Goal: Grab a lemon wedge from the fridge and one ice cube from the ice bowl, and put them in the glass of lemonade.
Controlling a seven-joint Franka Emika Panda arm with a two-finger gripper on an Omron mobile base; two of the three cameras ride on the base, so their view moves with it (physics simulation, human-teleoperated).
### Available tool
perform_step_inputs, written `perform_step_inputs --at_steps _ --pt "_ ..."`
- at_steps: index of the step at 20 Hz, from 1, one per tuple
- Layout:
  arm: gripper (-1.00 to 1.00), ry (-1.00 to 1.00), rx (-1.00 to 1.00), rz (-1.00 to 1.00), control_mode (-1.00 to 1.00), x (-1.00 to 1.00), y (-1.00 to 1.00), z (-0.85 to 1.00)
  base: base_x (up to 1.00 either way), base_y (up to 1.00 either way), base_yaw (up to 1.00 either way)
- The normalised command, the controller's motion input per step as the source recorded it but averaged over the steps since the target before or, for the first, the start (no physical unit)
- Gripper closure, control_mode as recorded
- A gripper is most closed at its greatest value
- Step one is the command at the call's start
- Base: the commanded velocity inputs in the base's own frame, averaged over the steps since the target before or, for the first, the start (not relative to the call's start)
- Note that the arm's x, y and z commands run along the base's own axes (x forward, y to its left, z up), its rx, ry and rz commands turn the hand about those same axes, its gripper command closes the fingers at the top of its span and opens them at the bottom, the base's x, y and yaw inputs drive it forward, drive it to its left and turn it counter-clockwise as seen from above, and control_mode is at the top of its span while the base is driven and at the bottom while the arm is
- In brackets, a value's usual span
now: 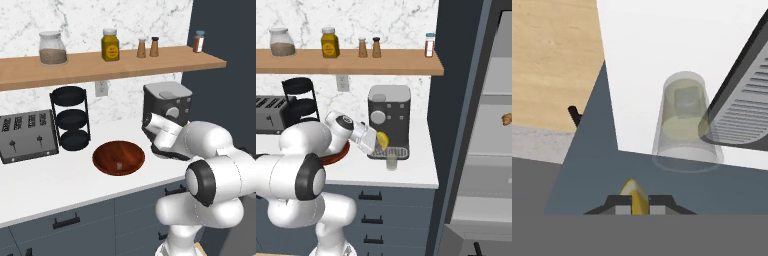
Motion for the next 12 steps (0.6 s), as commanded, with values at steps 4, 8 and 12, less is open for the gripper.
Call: perform_step_inputs --at_steps 4,8,12 --pt "1.00 -0.04 -0.01 -0.01 -1.00 0.00 -0.04 -0.13 0.00 0.00 0.00" --pt "1.00 -0.02 0.00 0.00 -1.00 0.00 -0.10 -0.08 0.00 0.00 0.00" --pt "1.00 -0.02 0.00 0.00 -1.00 0.01 -0.06 -0.06 0.00 0.00 0.00"
